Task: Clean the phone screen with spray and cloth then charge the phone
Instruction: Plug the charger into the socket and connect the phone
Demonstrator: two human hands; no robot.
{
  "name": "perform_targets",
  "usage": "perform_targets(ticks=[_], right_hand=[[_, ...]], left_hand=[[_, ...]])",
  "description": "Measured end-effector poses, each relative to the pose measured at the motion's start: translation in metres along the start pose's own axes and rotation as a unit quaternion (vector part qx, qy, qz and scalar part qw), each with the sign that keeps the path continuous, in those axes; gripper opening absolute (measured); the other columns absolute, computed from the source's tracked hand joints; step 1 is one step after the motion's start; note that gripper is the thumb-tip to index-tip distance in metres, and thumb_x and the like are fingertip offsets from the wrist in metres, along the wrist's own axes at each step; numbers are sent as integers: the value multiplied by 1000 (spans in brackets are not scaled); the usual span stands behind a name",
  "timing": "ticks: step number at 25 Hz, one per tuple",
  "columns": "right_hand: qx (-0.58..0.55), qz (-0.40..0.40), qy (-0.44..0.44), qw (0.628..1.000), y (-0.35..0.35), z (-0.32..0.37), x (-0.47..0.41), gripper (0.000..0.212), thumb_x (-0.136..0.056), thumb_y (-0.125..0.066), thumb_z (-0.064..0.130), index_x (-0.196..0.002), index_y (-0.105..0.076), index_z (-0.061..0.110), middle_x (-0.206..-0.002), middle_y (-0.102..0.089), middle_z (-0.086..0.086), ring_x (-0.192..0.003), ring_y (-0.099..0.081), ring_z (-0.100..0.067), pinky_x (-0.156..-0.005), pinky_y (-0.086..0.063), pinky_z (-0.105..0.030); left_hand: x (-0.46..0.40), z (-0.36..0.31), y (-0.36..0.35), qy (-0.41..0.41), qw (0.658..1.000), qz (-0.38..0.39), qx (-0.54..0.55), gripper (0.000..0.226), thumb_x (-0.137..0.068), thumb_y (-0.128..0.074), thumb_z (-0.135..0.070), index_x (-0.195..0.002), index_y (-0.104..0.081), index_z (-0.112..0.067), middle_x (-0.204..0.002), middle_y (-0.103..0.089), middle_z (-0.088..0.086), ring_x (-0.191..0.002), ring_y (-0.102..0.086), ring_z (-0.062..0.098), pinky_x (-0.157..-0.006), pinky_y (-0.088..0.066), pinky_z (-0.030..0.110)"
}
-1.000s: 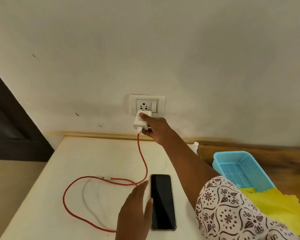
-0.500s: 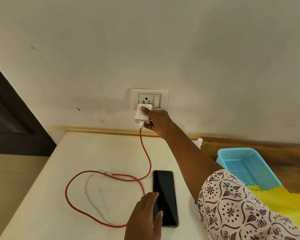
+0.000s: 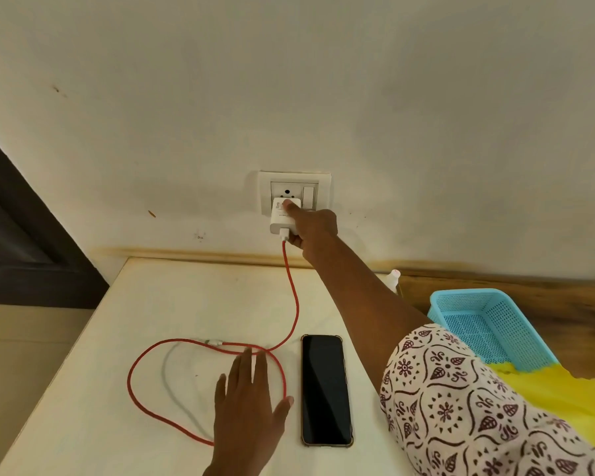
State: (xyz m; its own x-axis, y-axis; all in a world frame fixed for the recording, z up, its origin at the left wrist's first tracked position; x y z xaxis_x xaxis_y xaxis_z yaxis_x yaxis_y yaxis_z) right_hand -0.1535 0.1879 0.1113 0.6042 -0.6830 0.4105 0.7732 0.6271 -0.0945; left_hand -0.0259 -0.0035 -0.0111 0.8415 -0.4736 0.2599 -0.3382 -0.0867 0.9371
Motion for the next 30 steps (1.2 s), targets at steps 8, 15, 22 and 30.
perform_targets(ticks=[8, 15, 22, 30], right_hand=[[-20, -20, -15, 1000, -4, 7, -4, 55, -71, -78, 19, -117, -50, 7, -115, -60, -15, -85, -61, -29, -65, -59, -40], [-10, -6, -19, 1000, -2, 10, -2, 54, -72, -78, 25, -114, -50, 6, -108, -62, -16, -85, -63, -30, -62, -58, -38], [53, -18, 16, 998, 47, -77, 51, 23, -93, -45, 37, -87, -57, 18, -97, -67, -5, -76, -59, -16, -80, -51, -40], [88, 30, -98, 991, 113, -177, 147, 16, -90, -50, 10, -83, -62, 17, -78, -71, -4, -64, -64, -11, -54, -53, -19]], left_hand=[[0, 13, -15, 20, 985, 143, -90, 103, -77, -46, -75, -148, 2, -19, -158, 8, 7, -145, 0, 25, -115, 0, 52], [0, 9, -20, 26, 989, 96, -109, 95, -80, -57, -63, -148, -6, -20, -159, 1, 7, -145, -6, 25, -115, -2, 52], [1, 9, -21, 17, 997, 61, -50, 82, -75, -62, -63, -140, -23, -31, -159, -2, 1, -145, -4, 20, -116, -3, 48], [19, 19, -16, -92, 990, -81, 75, 12, -67, -72, -46, -66, -64, -36, -117, -65, -13, -108, -49, -10, -109, -16, 21]])
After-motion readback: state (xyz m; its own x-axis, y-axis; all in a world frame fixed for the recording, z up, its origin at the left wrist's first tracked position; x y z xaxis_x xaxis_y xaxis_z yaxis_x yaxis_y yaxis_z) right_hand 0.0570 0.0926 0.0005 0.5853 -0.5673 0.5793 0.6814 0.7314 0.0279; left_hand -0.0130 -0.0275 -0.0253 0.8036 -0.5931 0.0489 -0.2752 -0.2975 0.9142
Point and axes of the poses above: each hand's wrist, its own x-axis away from the middle knuckle, its own y-axis out of the back of the hand, z = x × y, the point moved 1 cm from there along -x, towards the middle knuckle
